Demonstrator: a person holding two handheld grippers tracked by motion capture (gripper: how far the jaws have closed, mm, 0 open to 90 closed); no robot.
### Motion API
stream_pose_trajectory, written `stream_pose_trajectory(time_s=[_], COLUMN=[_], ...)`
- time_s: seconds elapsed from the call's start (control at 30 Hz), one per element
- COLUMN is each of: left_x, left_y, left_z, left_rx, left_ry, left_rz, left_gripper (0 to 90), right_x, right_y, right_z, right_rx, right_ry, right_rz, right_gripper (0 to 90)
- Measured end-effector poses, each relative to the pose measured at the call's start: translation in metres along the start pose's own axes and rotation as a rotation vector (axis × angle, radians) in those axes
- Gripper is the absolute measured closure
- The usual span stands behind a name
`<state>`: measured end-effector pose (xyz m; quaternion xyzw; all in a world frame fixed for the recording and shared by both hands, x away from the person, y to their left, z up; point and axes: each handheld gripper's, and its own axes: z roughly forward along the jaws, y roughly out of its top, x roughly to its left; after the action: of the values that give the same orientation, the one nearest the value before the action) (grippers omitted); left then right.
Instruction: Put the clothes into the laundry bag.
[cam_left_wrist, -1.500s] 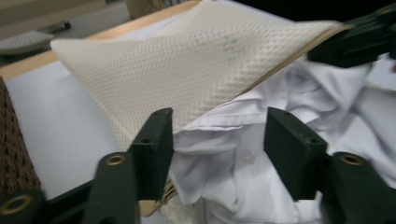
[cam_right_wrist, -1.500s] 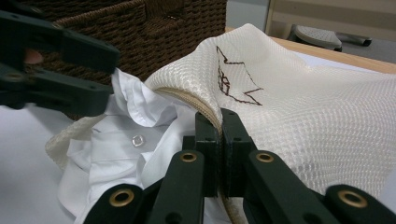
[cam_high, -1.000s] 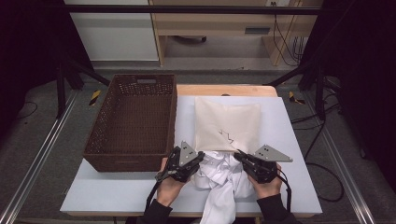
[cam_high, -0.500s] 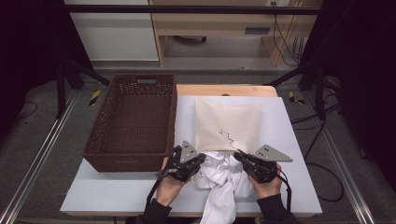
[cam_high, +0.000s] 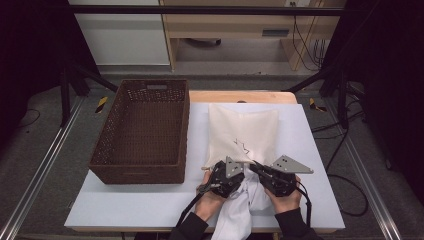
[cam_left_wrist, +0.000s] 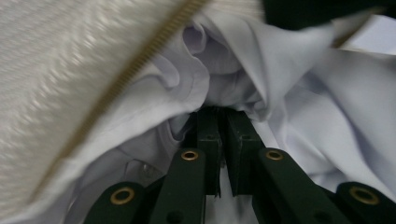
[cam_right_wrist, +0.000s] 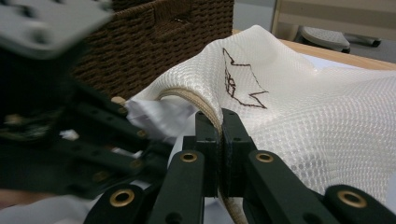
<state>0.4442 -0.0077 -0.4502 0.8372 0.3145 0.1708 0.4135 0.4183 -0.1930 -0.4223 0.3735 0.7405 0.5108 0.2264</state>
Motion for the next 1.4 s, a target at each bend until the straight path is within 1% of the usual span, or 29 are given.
stream_pose_trajectory(time_s=[0.1, 0.17, 0.2, 0.23, 0.27, 0.3, 0.33, 0.37, 0.4, 0.43, 0.47, 0.53, 0.6, 0.67, 0.73, 0.77, 0.83, 0.9, 0.93, 0.97, 1.0, 1.03, 1.07, 1.1, 1.13, 1.17, 1.2, 1.3, 1.4], left_x=[0.006, 0.013, 0.013, 0.015, 0.014, 0.014, 0.013, 0.013, 0.012, 0.012, 0.011, 0.008, 0.001, -0.006, -0.011, -0.012, -0.012, -0.011, -0.011, -0.011, -0.011, -0.011, -0.010, -0.008, -0.006, -0.006, -0.006, -0.009, -0.011], left_y=[0.008, 0.009, 0.009, 0.008, 0.006, 0.004, 0.002, 0.001, -0.001, -0.003, -0.004, -0.008, -0.015, -0.025, -0.036, -0.041, -0.049, -0.054, -0.055, -0.053, -0.053, -0.052, -0.051, -0.050, -0.048, -0.044, -0.044, -0.032, -0.016], left_z=[0.008, 0.015, 0.015, 0.015, 0.013, 0.010, 0.005, -0.002, -0.009, -0.017, -0.025, -0.039, -0.045, -0.044, -0.038, -0.034, -0.026, -0.019, -0.017, -0.015, -0.015, -0.015, -0.015, -0.016, -0.017, -0.022, -0.022, -0.034, -0.044], left_rx=[0.000, -0.026, -0.026, -0.032, -0.044, -0.054, -0.058, -0.060, -0.069, -0.079, -0.088, -0.092, -0.070, -0.038, -0.006, 0.006, 0.016, 0.016, 0.020, 0.029, 0.029, 0.037, 0.039, 0.038, 0.038, 0.015, 0.015, -0.051, -0.116], left_ry=[0.069, 0.119, 0.119, 0.103, 0.090, 0.079, 0.067, 0.062, 0.051, 0.036, 0.022, -0.019, -0.048, -0.060, -0.074, -0.073, -0.098, -0.113, -0.104, -0.064, -0.064, -0.048, -0.047, -0.058, -0.073, -0.083, -0.083, -0.103, -0.091], left_rz=[-0.017, -0.020, -0.020, -0.034, -0.035, -0.021, -0.013, 0.000, -0.003, -0.005, -0.010, -0.012, 0.001, 0.023, 0.026, 0.023, -0.014, -0.047, -0.056, -0.050, -0.050, -0.043, -0.046, -0.048, -0.063, -0.067, -0.067, -0.064, -0.047], left_gripper=[84.9, 84.8, 84.4, 83.8, 83.8, 81.8, 77.5, 67.2, 67.2, 56.4, 56.4, 49.2, 41.5, 37.6, 34.6, 33.9, 33.1, 33.9, 36.7, 47.3, 55.7, 55.7, 63.4, 77.2, 81.4, 82.9, 83.4, 83.9, 84.0], right_x=[0.002, 0.004, 0.004, 0.002, 0.002, 0.001, 0.000, -0.003, -0.003, -0.005, -0.005, -0.005, -0.004, -0.004, -0.003, -0.003, -0.004, -0.003, -0.003, -0.002, -0.002, -0.002, -0.002, -0.001, -0.001, -0.001, -0.001, 0.000, 0.003], right_y=[0.001, 0.002, 0.002, 0.001, 0.001, 0.000, 0.000, -0.002, -0.002, -0.002, -0.002, -0.003, -0.003, -0.004, -0.003, -0.003, -0.003, -0.002, -0.002, -0.001, -0.001, -0.001, -0.001, 0.000, 0.001, 0.001, 0.001, 0.005, 0.008], right_z=[-0.001, -0.002, -0.002, -0.002, -0.002, -0.002, -0.001, -0.001, -0.001, -0.001, -0.001, 0.000, 0.002, 0.003, 0.003, 0.003, 0.003, 0.004, 0.004, 0.004, 0.004, 0.004, 0.004, 0.004, 0.004, 0.004, 0.004, 0.002, 0.000], right_rx=[-0.008, -0.013, -0.013, -0.007, -0.007, -0.004, -0.001, 0.004, 0.004, 0.003, 0.003, 0.007, 0.010, 0.015, 0.014, 0.013, 0.011, 0.011, 0.009, 0.008, 0.008, 0.008, 0.007, 0.004, 0.002, 0.001, 0.001, -0.017, -0.029], right_ry=[0.010, 0.016, 0.016, 0.007, 0.007, 0.000, -0.006, -0.014, -0.014, -0.016, -0.016, -0.017, -0.016, -0.019, -0.022, -0.023, -0.021, -0.022, -0.021, -0.022, -0.022, -0.022, -0.021, -0.021, -0.019, -0.017, -0.017, 0.002, 0.013], right_rz=[-0.007, -0.007, -0.007, -0.003, -0.003, -0.001, 0.002, 0.009, 0.009, 0.010, 0.010, 0.012, 0.009, 0.007, 0.006, 0.007, 0.008, 0.004, 0.004, 0.001, 0.001, 0.001, 0.003, 0.003, 0.003, 0.001, 0.001, -0.001, -0.009], right_gripper=[87.7, 87.7, 87.7, 87.7, 87.7, 87.7, 87.7, 87.7, 87.7, 87.7, 87.7, 87.6, 87.6, 87.6, 87.6, 87.6, 87.6, 87.6, 87.6, 87.6, 87.6, 87.6, 87.6, 87.7, 87.6, 87.7, 87.7, 87.7, 87.8])
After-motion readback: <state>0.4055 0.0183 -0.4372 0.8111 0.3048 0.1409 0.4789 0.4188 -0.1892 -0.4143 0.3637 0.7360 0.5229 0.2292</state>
